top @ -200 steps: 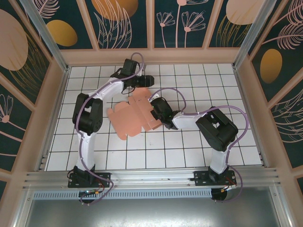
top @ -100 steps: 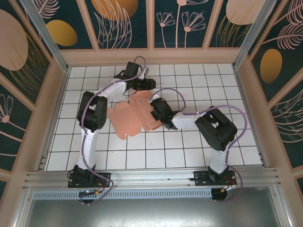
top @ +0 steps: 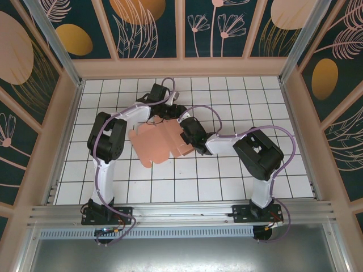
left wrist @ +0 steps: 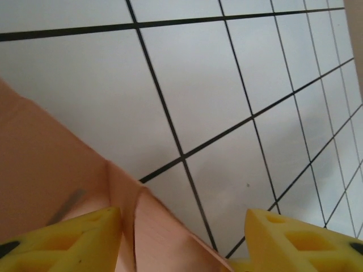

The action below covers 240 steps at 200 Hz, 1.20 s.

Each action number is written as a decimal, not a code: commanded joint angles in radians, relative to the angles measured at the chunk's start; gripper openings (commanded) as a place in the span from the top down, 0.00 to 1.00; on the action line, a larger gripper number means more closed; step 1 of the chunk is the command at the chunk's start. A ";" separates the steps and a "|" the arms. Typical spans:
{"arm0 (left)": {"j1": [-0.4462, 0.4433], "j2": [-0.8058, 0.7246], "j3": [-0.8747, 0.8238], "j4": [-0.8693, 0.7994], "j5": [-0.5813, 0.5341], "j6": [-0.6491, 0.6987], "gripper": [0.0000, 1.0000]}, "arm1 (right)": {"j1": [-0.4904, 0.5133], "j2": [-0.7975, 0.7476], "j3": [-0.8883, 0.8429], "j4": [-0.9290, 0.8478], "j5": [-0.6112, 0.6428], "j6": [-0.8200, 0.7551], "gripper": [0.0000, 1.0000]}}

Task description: Fold the paper box

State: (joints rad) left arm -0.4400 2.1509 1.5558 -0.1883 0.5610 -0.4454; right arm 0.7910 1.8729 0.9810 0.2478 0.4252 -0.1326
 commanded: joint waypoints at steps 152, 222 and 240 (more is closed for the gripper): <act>-0.013 -0.038 -0.028 0.071 -0.008 -0.079 0.87 | 0.016 -0.009 0.006 0.036 0.004 0.005 1.00; -0.013 -0.062 -0.053 0.089 -0.014 -0.084 0.79 | 0.024 -0.019 0.004 0.035 0.014 0.006 1.00; -0.014 -0.073 -0.066 0.101 -0.015 -0.085 0.97 | 0.025 -0.025 -0.001 0.036 0.020 0.005 1.00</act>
State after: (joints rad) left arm -0.4442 2.1288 1.5085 -0.1299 0.5323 -0.5304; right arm 0.7986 1.8729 0.9810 0.2588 0.4332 -0.1291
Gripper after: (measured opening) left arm 0.105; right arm 0.052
